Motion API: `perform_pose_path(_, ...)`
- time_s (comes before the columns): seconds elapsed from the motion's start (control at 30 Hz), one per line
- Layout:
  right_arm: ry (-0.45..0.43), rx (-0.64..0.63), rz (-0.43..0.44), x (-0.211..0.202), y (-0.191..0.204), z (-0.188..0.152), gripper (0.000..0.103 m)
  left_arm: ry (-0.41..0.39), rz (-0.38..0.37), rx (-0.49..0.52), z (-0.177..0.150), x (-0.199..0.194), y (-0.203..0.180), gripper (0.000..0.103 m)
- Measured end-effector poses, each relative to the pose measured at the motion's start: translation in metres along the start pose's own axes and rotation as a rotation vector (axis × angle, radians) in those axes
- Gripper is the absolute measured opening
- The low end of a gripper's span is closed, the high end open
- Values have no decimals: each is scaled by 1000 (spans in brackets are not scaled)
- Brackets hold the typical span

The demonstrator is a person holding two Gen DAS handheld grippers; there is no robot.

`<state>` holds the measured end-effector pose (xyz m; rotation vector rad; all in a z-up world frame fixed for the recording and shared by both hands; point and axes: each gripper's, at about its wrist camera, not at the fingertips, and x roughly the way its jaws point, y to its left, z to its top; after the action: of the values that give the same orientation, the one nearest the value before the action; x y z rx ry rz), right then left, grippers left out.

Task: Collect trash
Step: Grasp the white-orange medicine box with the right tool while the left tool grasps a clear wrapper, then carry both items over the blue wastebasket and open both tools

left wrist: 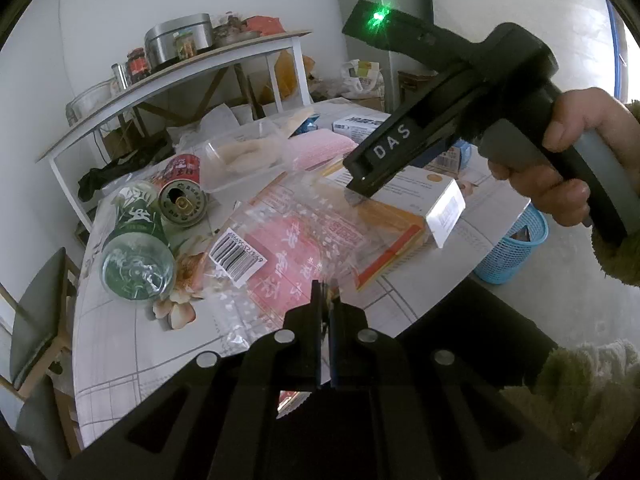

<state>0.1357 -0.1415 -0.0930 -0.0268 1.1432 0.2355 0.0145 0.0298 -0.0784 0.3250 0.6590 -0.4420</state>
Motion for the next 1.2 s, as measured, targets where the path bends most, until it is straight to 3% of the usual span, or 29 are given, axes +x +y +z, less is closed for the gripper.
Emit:
perform_pose_path(0.1, 13, 7, 5, 4, -1, -1, 80, 0, 2, 0, 0, 0, 0, 2)
perform_pose_path(0.23, 17, 15, 15, 4, -4, -3, 70, -2, 3, -1, 0, 1, 0, 2)
perform_pose_path(0.67, -73, 77, 59, -29, -16, -14, 69, -84, 36, -14, 16, -22, 5, 2)
perform_pose_path(1.03, -239, 140, 218, -88, -32, -22, 69, -208, 61, -17, 54, -59, 11, 2)
perform_pose_path(1.2, -348, 209, 285, -117, -57, -31, 69, -246, 4, -36, 83, -70, 11, 2)
